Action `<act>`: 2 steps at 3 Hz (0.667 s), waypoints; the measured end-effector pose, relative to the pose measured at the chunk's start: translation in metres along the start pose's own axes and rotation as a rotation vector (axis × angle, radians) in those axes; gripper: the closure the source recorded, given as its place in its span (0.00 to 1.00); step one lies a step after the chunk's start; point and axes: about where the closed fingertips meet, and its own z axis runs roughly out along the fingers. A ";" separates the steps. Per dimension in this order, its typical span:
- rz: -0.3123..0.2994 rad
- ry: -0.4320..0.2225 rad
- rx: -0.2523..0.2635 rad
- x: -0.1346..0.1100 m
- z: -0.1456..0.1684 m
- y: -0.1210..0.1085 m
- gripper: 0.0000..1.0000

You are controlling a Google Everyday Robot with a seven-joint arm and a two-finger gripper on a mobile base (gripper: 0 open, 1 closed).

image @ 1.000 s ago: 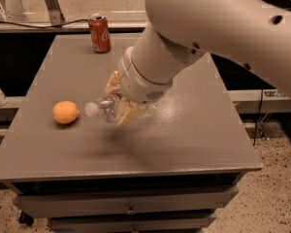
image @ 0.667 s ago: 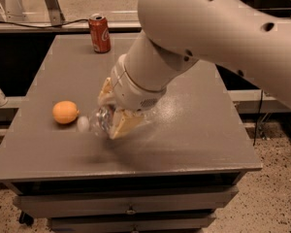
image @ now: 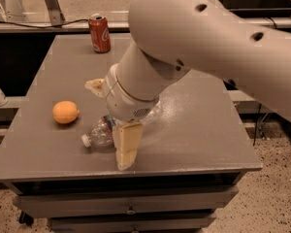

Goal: Knock water bottle over

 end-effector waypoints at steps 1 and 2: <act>0.003 -0.006 -0.006 -0.002 0.002 0.003 0.00; 0.079 -0.059 -0.017 0.015 -0.003 0.004 0.00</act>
Offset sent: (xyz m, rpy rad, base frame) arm 0.0218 -0.0433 -0.0080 0.1278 0.2031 -0.1208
